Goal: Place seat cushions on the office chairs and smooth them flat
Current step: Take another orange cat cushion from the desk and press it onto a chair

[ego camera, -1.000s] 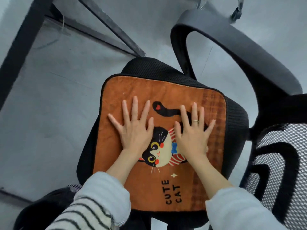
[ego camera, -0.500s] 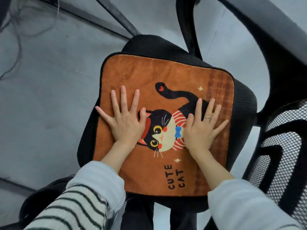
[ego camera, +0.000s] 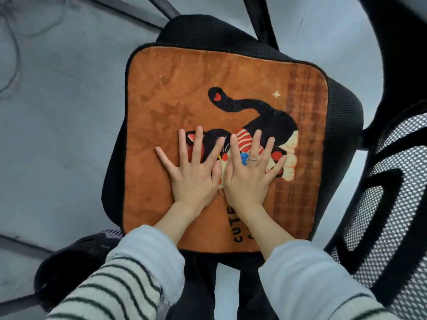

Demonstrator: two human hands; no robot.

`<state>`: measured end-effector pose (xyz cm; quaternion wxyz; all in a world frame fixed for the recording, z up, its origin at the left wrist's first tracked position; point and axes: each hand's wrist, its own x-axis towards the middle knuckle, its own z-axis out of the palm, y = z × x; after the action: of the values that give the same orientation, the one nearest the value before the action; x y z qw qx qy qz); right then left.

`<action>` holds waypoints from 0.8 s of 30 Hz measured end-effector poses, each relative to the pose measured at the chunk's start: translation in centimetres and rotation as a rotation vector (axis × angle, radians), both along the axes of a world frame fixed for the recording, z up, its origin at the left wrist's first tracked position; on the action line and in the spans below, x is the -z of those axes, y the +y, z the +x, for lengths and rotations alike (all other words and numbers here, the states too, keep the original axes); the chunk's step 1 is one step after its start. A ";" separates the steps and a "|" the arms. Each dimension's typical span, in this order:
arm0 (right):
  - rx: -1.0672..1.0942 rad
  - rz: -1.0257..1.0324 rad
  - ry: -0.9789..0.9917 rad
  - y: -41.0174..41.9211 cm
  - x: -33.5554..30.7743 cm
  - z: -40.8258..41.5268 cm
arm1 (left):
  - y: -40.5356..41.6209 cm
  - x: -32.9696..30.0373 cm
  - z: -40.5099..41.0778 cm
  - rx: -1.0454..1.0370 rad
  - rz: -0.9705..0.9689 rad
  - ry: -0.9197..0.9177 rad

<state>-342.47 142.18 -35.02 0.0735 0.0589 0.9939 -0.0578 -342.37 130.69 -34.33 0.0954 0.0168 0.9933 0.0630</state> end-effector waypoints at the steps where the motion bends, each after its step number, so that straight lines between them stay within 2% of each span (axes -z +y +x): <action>1: 0.002 0.000 -0.011 0.1 -0.3 0.0 | 0.0 -0.3 -0.1 -0.007 0.003 -0.008; 5: -0.050 -0.006 -0.086 1.6 -1.8 0.7 | -0.6 -1.2 0.6 -0.065 0.026 -0.102; 9: 0.292 -0.057 -0.268 3.4 -3.6 4.3 | -1.5 -2.6 4.5 -0.353 0.052 -0.226; 11: 0.403 -0.066 -0.318 3.2 -3.8 5.4 | -1.5 -2.7 5.5 -0.434 0.056 -0.247; 18: 0.440 0.018 -0.179 2.1 -0.9 5.3 | -1.0 -0.2 5.7 -0.416 -0.020 -0.146; 24: 0.421 -0.002 -0.313 2.2 -2.5 5.2 | -0.7 -1.8 5.5 -0.433 -0.009 -0.277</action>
<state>-337.29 144.38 -32.56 0.2129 0.2726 0.9362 -0.0633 -336.83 129.98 -32.54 0.2147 -0.2056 0.9515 0.0795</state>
